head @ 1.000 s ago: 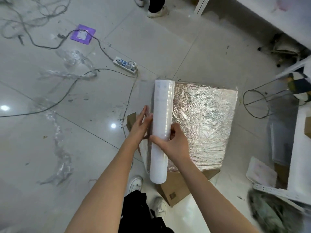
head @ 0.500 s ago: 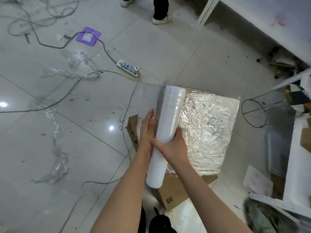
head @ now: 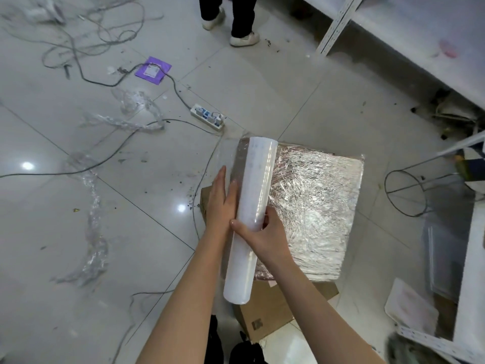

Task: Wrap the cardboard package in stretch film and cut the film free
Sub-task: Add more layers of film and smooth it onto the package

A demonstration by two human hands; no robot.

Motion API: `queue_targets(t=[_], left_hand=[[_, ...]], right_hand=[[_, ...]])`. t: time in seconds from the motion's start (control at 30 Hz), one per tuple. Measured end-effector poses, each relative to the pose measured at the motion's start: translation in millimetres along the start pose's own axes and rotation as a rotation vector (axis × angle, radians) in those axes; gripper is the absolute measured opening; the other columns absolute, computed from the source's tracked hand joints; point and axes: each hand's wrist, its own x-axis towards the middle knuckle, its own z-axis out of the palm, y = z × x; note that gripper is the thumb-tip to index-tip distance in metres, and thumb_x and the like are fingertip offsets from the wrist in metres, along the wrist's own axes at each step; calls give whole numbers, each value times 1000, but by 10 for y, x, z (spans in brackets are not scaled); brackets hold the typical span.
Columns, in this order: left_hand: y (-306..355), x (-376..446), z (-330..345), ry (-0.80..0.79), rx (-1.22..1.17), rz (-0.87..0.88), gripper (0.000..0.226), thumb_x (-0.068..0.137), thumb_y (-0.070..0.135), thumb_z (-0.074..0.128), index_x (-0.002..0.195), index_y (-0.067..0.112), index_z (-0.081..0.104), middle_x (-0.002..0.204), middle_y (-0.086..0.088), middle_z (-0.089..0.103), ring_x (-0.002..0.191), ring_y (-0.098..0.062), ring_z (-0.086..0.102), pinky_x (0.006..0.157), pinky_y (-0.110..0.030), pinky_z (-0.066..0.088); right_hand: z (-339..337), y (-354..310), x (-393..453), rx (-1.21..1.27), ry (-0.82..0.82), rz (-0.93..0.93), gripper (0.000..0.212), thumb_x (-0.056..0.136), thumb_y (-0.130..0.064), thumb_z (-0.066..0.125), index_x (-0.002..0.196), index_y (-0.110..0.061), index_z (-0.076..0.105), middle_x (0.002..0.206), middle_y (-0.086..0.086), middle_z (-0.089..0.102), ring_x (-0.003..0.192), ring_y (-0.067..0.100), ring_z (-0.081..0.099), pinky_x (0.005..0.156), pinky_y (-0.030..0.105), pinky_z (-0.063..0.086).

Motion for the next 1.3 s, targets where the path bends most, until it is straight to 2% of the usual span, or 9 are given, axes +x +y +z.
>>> queue_targets(t=[0.1,0.23,0.43,0.53,0.73,0.93,1.1,1.2,1.3], left_hand=[[3,-36,135,21,-44,-40,106,62,94,23,148,33,28,153,4,33,137,-14,35,112,-38,29],[-18,-37,147,149,33,-65,88,69,85,20,143,40,38,139,5,53,120,-16,54,98,-36,43],[-38,-48,223,181,104,-21,58,92,63,34,145,39,36,139,3,53,121,-17,53,99,-34,44],[-80,-60,241,203,112,3,58,92,61,35,145,37,37,140,2,53,122,-18,53,96,-30,42],[-37,-37,300,234,158,1,59,92,59,35,144,32,41,132,-2,58,114,-19,57,87,-24,39],[-79,48,239,309,147,-21,55,93,60,40,140,33,48,118,-4,67,106,-20,62,90,-39,52],[-34,37,306,317,132,-42,54,92,59,42,138,32,49,113,-10,68,99,-22,64,82,-34,53],[-32,13,302,326,164,-37,51,94,55,42,137,29,52,93,-8,70,68,-10,57,55,-18,43],[-65,-27,322,323,148,-39,52,93,57,42,138,32,50,86,-14,67,60,-20,56,51,-23,45]], right_hand=[[-70,16,7,-96,5,-36,68,63,-38,84,112,-20,40,98,-8,55,91,15,61,81,40,54],[-155,24,52,-97,24,-87,72,64,-28,85,113,-16,34,96,-9,49,92,15,59,78,34,53],[-422,121,169,-135,75,-40,81,65,-38,85,122,-14,32,97,-8,50,92,17,58,76,30,49],[-443,173,181,-169,57,-39,92,65,-48,81,134,-16,28,109,-4,49,97,19,57,86,40,51],[-416,226,175,-101,20,19,53,72,-36,74,110,-21,40,104,-4,56,88,9,59,81,41,53],[-568,184,208,-195,20,-84,58,72,-38,77,106,-18,35,94,-8,52,87,17,60,76,41,52],[-822,268,272,-130,61,-77,62,74,-25,79,102,-12,25,86,-8,38,72,8,51,57,21,40],[-896,329,295,-188,165,-55,75,68,-40,81,114,-15,28,99,-6,45,88,21,57,70,33,49],[-923,393,350,-444,264,-13,94,64,-62,74,131,-13,31,124,5,40,107,28,55,79,41,48]])
